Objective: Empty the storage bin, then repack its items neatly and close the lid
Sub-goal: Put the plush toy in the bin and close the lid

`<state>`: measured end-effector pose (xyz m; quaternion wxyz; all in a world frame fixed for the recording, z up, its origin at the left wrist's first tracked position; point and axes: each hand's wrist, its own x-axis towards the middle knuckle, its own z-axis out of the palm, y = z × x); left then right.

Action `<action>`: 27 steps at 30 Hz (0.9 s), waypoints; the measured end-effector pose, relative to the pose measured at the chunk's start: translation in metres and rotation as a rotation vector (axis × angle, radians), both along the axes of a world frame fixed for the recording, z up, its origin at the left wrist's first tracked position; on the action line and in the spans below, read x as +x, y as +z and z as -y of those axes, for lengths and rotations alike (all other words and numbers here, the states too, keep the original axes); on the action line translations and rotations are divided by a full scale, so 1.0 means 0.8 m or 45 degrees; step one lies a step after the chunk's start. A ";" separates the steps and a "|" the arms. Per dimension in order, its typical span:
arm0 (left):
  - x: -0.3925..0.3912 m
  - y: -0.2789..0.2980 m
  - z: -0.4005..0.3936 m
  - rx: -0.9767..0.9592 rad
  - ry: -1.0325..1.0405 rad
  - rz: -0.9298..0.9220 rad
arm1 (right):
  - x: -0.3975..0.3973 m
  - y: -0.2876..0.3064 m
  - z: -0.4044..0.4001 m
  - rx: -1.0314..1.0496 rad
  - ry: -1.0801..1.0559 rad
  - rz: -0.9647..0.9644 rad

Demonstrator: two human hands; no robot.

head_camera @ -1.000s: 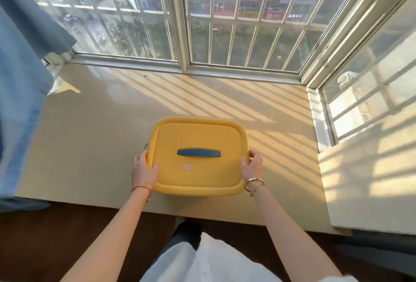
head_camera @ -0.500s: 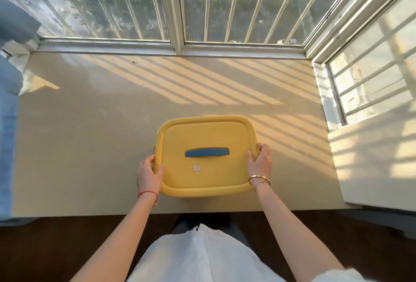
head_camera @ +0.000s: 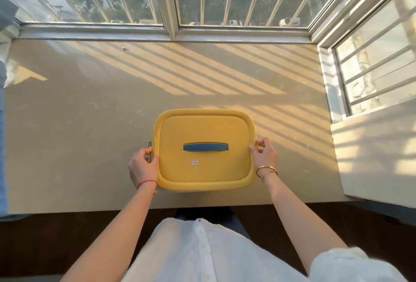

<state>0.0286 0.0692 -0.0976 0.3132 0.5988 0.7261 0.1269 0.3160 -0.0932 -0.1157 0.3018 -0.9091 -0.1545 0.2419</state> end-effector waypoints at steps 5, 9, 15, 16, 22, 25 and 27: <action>-0.010 -0.014 -0.003 -0.132 0.106 0.169 | -0.007 -0.003 0.000 0.056 -0.150 -0.173; -0.024 -0.022 -0.007 -0.422 0.108 0.271 | 0.000 -0.007 -0.003 -0.010 -0.061 -0.188; -0.017 -0.024 -0.001 -0.360 0.021 0.294 | -0.007 -0.008 -0.006 -0.060 -0.088 -0.041; -0.016 -0.024 0.000 -0.325 0.032 0.253 | -0.009 -0.008 -0.006 -0.065 -0.085 -0.006; -0.004 -0.018 0.009 -0.039 0.013 0.129 | -0.018 -0.011 -0.007 -0.074 -0.033 0.149; 0.005 -0.015 0.015 0.065 -0.049 0.007 | -0.024 -0.012 -0.008 -0.095 -0.007 0.196; 0.010 -0.013 0.018 0.086 -0.081 -0.073 | -0.028 -0.011 -0.010 -0.131 0.038 0.254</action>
